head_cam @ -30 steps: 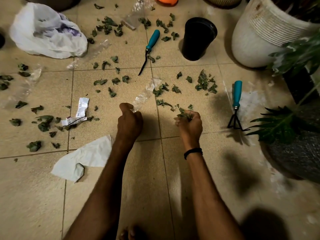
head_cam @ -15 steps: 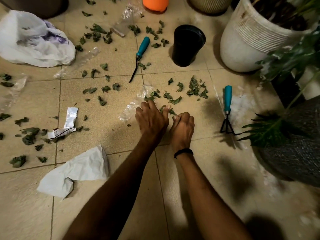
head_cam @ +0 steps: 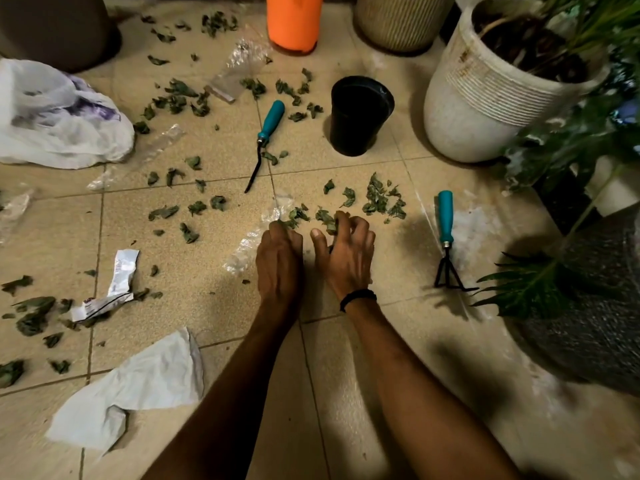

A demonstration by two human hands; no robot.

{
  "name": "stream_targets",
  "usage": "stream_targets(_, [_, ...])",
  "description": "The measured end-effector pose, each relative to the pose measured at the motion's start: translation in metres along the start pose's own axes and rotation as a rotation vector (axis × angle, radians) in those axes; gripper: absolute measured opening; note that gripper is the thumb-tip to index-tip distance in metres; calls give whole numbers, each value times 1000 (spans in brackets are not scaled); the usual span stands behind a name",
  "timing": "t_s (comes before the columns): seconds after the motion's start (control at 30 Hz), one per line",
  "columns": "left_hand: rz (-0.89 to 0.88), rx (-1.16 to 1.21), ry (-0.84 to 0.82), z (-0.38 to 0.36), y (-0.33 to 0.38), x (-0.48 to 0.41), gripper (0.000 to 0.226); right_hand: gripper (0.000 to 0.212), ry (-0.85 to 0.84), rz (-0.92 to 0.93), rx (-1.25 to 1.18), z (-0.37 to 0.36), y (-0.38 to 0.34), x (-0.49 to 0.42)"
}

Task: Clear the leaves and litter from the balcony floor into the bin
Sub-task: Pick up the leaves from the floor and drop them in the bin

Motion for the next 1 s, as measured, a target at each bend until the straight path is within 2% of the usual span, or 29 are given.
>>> stream_targets(0.13, [-60, -363, 17, -13, 8, -19, 38, 20, 92, 80, -26, -2, -1, 0])
stream_targets(0.23, [-86, -579, -70, -25, 5, -25, 28, 9, 65, 68, -126, 4, 3, 3])
stream_targets(0.4, [-104, -755, -153, -34, 3, -26, 22, 21, 63, -29, -334, 24, 5, 7])
stream_targets(0.47, [-132, -673, -154, -31, 5, -24, 14, 23, 91, -85, -448, 33, 5, 13])
stream_targets(0.53, [-78, -405, -156, -22, 7, -18, 12, 25, 125, -206, -557, 40, 9, 19])
stream_targets(0.63, [179, 174, -199, -3, 16, -3, 40, 31, 166, -312, -581, 45, 25, 23])
stream_targets(0.7, [245, 332, -220, 3, 14, 5, 59, 32, 192, -277, -503, 49, 36, 26])
stream_targets(0.77, [112, 121, -201, 2, 7, 13, 45, 33, 194, -250, -394, 50, 42, 32])
stream_targets(0.87, [-21, -171, -167, -7, -9, 15, 38, 30, 161, -252, -253, 44, 42, 44])
stream_targets(0.93, [-30, -256, -162, -9, -11, 14, 24, 34, 160, -211, -201, 36, 36, 51])
stream_targets(1.0, [12, -210, -120, -5, -9, 12, 25, 35, 180, -144, -169, 29, 30, 54])
Point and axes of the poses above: each hand's wrist, its own x-axis away from the middle knuckle, its own z-axis out of the back of the hand, y = z × x, the point moved 2 cm from there along -x, towards the middle knuckle, and after that the axes turned 12 degrees about -x, right-handed, at the moved point
